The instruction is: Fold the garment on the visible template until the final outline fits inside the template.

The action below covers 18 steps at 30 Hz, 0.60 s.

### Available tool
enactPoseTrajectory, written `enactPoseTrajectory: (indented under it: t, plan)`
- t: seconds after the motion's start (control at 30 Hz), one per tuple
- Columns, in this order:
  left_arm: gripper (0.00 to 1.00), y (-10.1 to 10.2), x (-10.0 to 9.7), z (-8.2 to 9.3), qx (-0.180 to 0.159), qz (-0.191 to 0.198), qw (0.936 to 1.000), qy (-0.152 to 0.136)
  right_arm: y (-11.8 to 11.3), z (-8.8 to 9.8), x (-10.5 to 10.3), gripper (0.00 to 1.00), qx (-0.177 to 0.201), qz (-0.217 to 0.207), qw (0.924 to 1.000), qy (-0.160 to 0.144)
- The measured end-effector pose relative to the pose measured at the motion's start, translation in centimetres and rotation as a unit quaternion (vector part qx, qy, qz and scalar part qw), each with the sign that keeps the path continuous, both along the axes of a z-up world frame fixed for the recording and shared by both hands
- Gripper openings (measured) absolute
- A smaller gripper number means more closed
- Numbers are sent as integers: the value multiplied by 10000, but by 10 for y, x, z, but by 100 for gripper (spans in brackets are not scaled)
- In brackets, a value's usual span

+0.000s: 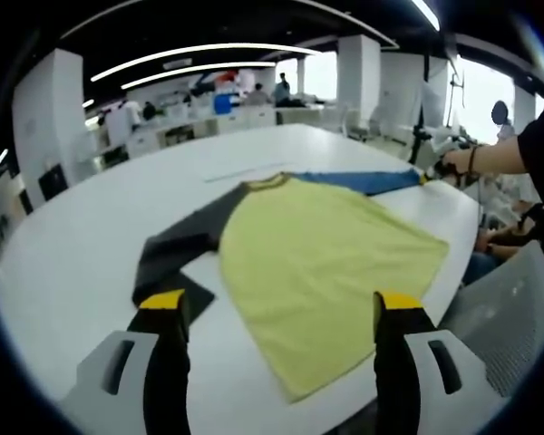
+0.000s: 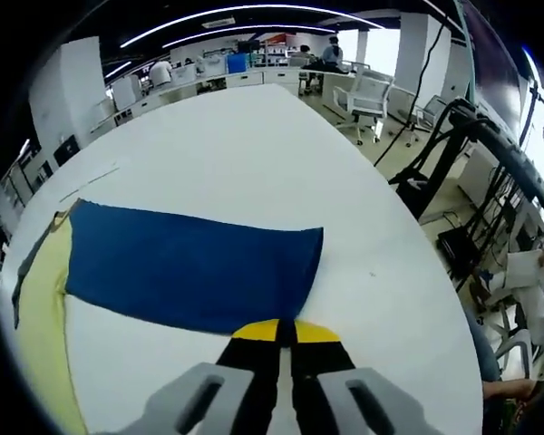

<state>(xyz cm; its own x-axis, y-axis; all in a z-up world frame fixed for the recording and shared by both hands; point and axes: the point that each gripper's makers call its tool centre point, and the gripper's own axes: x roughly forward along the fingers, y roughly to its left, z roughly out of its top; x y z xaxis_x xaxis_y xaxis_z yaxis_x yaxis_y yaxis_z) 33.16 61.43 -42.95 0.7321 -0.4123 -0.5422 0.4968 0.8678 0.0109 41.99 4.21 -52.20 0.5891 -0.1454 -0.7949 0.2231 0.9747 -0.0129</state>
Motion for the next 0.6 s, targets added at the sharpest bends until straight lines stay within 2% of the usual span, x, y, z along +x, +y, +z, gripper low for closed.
enactPoseTrajectory:
  t: [0.2, 0.3, 0.6]
  plan:
    - [79, 3, 0, -1, 28, 52, 10000, -8, 1, 1, 1, 0, -111, 144, 9998, 104]
    - [80, 4, -1, -3, 66, 33, 10000, 51, 1, 3, 3, 0, -40, 123, 9999, 92]
    - [81, 6, -2, -2, 62, 30, 10000, 42, 13, 19, 9, 0, 16, 291, 9996, 49]
